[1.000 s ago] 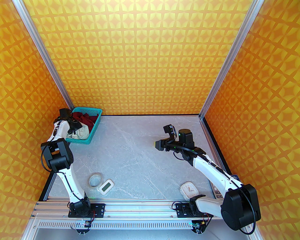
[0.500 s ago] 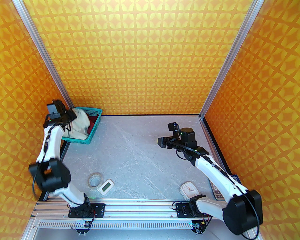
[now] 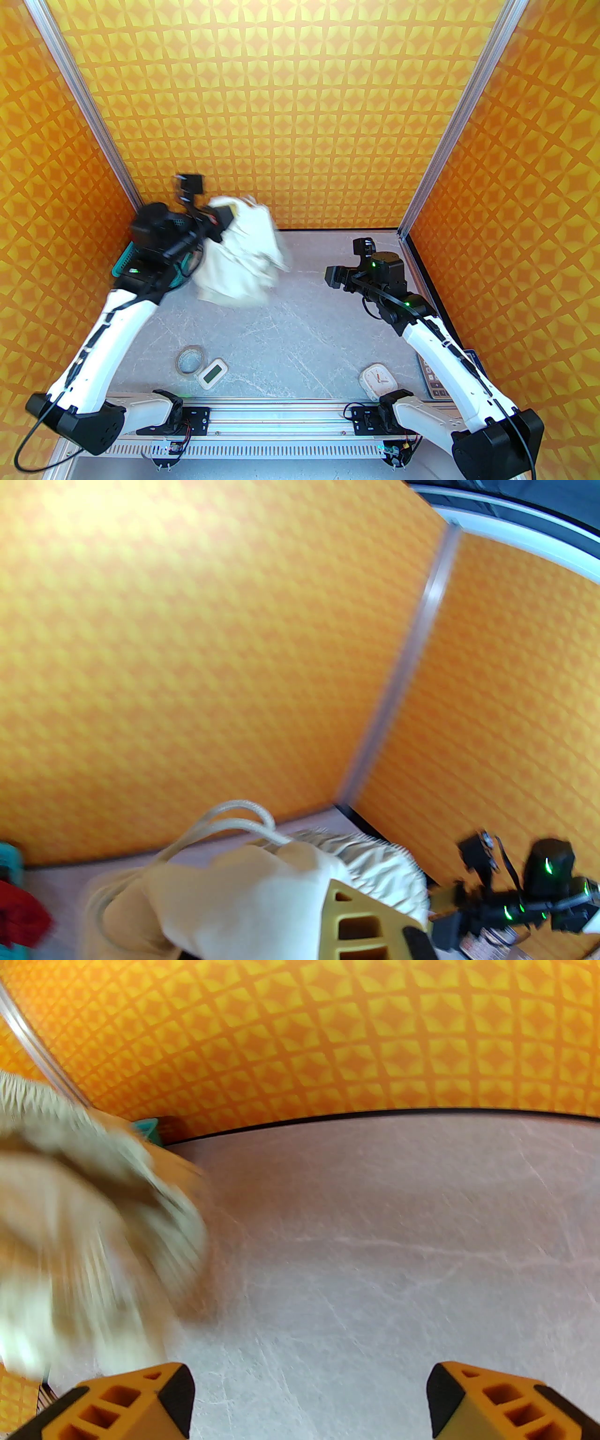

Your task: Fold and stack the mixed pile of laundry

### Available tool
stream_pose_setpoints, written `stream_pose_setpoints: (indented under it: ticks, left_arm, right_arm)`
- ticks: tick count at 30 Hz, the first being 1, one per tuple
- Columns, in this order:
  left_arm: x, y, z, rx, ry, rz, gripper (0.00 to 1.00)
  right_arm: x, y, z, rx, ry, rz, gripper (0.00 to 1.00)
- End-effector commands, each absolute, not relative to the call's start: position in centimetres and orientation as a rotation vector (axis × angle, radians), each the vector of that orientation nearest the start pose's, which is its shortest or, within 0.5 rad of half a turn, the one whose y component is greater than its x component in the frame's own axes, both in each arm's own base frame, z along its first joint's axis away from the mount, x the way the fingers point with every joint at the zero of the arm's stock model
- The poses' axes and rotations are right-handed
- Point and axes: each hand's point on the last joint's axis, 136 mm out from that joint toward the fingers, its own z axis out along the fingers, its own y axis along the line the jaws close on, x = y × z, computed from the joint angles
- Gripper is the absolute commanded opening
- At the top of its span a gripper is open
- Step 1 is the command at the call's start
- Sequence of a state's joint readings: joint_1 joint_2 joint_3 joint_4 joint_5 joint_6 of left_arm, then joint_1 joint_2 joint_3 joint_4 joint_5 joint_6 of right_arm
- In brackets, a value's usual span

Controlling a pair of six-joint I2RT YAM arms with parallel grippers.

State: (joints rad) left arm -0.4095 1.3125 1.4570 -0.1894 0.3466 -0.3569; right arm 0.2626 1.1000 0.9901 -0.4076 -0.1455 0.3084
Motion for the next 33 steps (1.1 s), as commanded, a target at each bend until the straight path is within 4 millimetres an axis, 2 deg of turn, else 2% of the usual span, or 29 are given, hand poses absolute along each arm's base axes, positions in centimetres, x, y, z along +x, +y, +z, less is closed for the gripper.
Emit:
stream_pose_setpoints:
  ticks: [1,4,6,8,10,12,13,15,17,19,21,24,28,30,33]
  left_arm:
    - [37.2,-24.4,39.0,0.289,1.788,-0.945,0.00]
    - [37.1,-25.9,33.2,0.280,1.901,-0.975,0.00]
    - [37.3,-26.1,29.4,0.266,1.979,-0.969,0.01]
    - [38.0,-25.5,25.8,0.222,2.073,-0.911,0.22]
    - [38.4,-24.5,23.2,0.206,2.154,-0.829,0.55]
    - [38.2,-23.6,22.2,0.215,2.214,-0.740,0.67]
    - [37.9,-23.2,22.3,0.232,2.231,-0.699,0.70]
    - [37.2,-22.1,22.4,0.238,2.272,-0.616,0.73]
    - [36.0,-21.9,22.7,0.275,2.312,-0.563,0.73]
    - [34.4,-23.2,23.1,0.353,2.335,-0.568,0.73]
    - [32.7,-25.6,22.6,0.451,2.355,-0.586,0.73]
    - [30.1,-30.5,20.7,0.599,2.377,-0.635,0.73]
    - [29.2,-33.9,17.8,0.623,2.435,-0.657,0.73]
    - [29.3,-34.3,16.4,0.606,2.463,-0.644,0.73]
    - [29.8,-32.7,13.4,0.556,2.533,-0.525,0.69]
  right_arm:
    - [33.9,11.4,24.7,0.005,2.163,0.478,0.86]
    - [33.6,11.5,22.5,0.017,2.220,0.483,0.84]
    - [33.3,11.8,20.8,0.012,2.279,0.498,0.82]
    - [32.9,11.9,18.7,0.020,2.358,0.500,0.82]
    - [32.5,11.9,16.4,0.035,2.459,0.484,0.81]
    - [32.0,11.9,14.5,0.044,2.544,0.469,0.80]
    - [31.6,11.9,13.6,0.045,2.582,0.468,0.80]
    - [31.1,11.9,12.3,0.055,2.634,0.469,0.79]
    - [30.5,11.6,11.0,0.082,2.682,0.452,0.78]
    - [30.2,11.1,10.2,0.111,2.701,0.417,0.78]
    - [30.3,10.6,9.6,0.140,2.714,0.403,0.77]
    - [30.8,10.6,8.6,0.171,2.729,0.442,0.70]
    - [31.3,12.2,6.5,0.154,2.794,0.558,0.64]
    - [31.4,13.0,5.4,0.154,2.822,0.619,0.60]
    - [31.2,13.8,4.0,0.160,2.861,0.673,0.50]
